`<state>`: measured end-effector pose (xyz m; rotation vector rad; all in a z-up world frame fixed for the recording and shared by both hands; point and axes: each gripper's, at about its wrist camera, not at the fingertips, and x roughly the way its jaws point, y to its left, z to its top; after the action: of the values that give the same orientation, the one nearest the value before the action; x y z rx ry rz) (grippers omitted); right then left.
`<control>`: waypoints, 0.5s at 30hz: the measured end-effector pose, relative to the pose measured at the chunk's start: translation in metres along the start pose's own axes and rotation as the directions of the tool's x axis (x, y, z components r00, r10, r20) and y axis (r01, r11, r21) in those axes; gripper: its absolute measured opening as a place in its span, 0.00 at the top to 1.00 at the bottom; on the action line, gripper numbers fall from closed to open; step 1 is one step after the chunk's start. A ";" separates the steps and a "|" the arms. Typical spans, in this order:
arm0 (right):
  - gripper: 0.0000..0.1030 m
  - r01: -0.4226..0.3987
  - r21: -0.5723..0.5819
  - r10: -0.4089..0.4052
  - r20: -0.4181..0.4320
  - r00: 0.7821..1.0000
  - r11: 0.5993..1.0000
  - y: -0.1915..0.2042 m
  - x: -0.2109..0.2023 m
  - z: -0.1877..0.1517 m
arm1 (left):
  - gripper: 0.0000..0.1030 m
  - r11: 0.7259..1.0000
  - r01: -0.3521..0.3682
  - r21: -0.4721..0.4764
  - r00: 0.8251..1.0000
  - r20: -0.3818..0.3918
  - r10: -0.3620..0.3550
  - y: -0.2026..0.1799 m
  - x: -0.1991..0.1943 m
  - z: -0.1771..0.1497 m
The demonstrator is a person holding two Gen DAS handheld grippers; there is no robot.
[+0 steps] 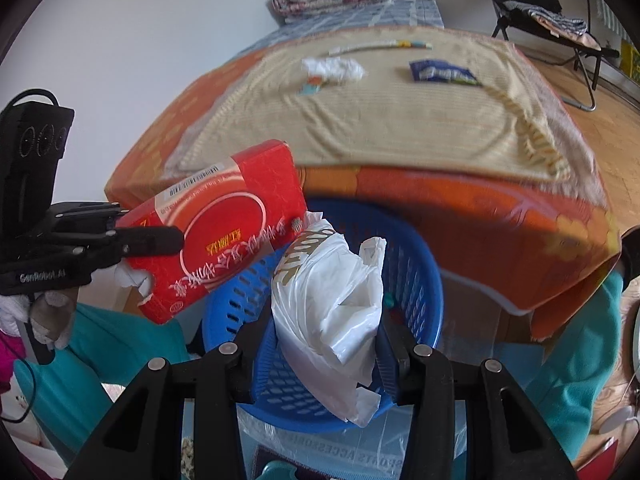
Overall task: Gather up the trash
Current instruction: 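Carry the tissue box and white bag over the blue basket with both tools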
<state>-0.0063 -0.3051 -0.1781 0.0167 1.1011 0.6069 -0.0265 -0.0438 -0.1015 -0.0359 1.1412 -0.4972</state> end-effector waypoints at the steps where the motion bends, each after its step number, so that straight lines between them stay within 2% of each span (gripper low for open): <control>1: 0.56 0.002 -0.002 -0.002 -0.009 1.000 1.000 0.001 0.003 -0.002 | 0.81 1.000 -0.005 0.012 1.000 -0.020 0.005 -0.003 0.005 -0.003; 5: 0.56 0.024 -0.019 -0.025 -0.042 0.999 1.000 0.002 0.016 -0.010 | 0.81 0.999 -0.028 0.033 0.997 -0.077 0.031 -0.007 0.023 -0.013; 15: 0.55 0.035 -0.008 -0.036 -0.090 0.995 0.999 -0.004 0.041 -0.017 | 0.80 0.997 -0.073 -0.002 0.979 -0.191 0.071 0.003 0.056 -0.022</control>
<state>-0.0064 -0.2936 -0.2214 -0.0362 1.1843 0.5842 -0.0269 -0.0587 -0.1602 0.0464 1.3283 -0.4380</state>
